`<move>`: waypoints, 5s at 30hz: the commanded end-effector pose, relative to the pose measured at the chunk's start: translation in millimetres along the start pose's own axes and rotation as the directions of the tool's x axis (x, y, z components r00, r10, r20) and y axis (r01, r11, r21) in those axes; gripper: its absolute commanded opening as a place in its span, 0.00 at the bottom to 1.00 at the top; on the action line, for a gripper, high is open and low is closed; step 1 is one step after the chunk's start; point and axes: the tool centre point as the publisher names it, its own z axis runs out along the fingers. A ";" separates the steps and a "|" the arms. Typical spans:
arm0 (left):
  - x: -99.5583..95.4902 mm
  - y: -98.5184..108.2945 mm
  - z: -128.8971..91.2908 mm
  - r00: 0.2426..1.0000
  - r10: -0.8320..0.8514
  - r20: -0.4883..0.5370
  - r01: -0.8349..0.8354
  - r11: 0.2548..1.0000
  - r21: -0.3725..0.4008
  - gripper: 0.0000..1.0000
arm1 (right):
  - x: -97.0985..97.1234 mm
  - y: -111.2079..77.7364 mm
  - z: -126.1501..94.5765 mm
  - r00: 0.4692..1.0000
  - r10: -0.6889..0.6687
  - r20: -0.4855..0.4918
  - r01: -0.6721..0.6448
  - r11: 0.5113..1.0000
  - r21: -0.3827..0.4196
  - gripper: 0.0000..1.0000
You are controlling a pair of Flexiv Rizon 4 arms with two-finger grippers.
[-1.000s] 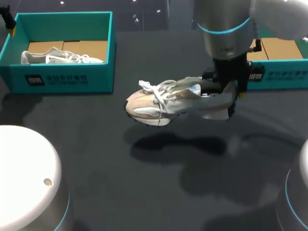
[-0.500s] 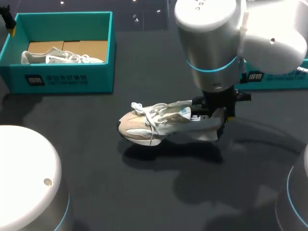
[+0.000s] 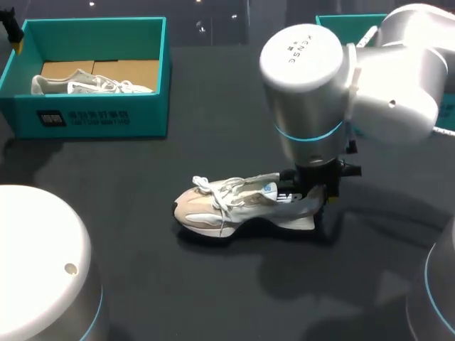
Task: Take the shoe out of the shoebox, open the shoe tongue, remove and reinsert the insole, then place the shoe into the shoebox
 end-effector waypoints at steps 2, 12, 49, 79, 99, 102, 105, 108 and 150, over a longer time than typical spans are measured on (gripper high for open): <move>0.0 -1.7 -0.4 1.000 0.001 -0.002 -0.001 1.000 -0.003 1.00 | 3.4 -5.9 17.4 1.000 0.001 -0.014 0.000 1.000 0.011 0.00; 0.0 -1.7 -0.4 1.000 0.001 -0.002 -0.001 1.000 -0.003 1.00 | 11.5 -12.3 40.1 1.000 -0.006 -0.020 0.007 0.999 0.041 0.00; 0.0 -1.7 -0.4 1.000 0.001 -0.002 -0.001 1.000 -0.003 1.00 | 17.1 -8.6 55.8 1.000 -0.016 -0.024 0.018 0.993 0.117 0.85; 0.0 -1.7 -0.4 1.000 0.001 -0.002 -0.001 1.000 -0.003 1.00 | -47.7 18.7 -68.9 0.967 -0.205 -0.153 0.203 0.979 -0.027 1.00; 0.0 -1.7 -0.4 1.000 0.001 -0.002 -0.001 1.000 -0.003 1.00 | -78.1 29.3 -106.6 0.848 -0.466 -0.253 0.439 0.885 -0.156 1.00; 0.0 -1.7 -0.4 1.000 0.001 -0.002 -0.001 1.000 -0.003 1.00 | -78.1 29.3 -106.6 0.848 -0.466 -0.253 0.439 0.885 -0.156 1.00; 0.0 -1.7 -0.4 1.000 0.001 -0.002 -0.001 1.000 -0.003 1.00 | -78.1 29.3 -106.6 0.848 -0.466 -0.253 0.439 0.885 -0.156 1.00; 0.0 -1.7 -0.4 1.000 0.001 -0.002 -0.001 1.000 -0.003 1.00 | -78.1 29.3 -106.6 0.848 -0.466 -0.253 0.439 0.885 -0.156 1.00; 0.0 -1.7 -0.4 1.000 0.001 -0.002 -0.001 1.000 -0.003 1.00 | -101.4 42.7 -111.5 0.535 -0.820 -0.201 0.669 0.557 -0.493 1.00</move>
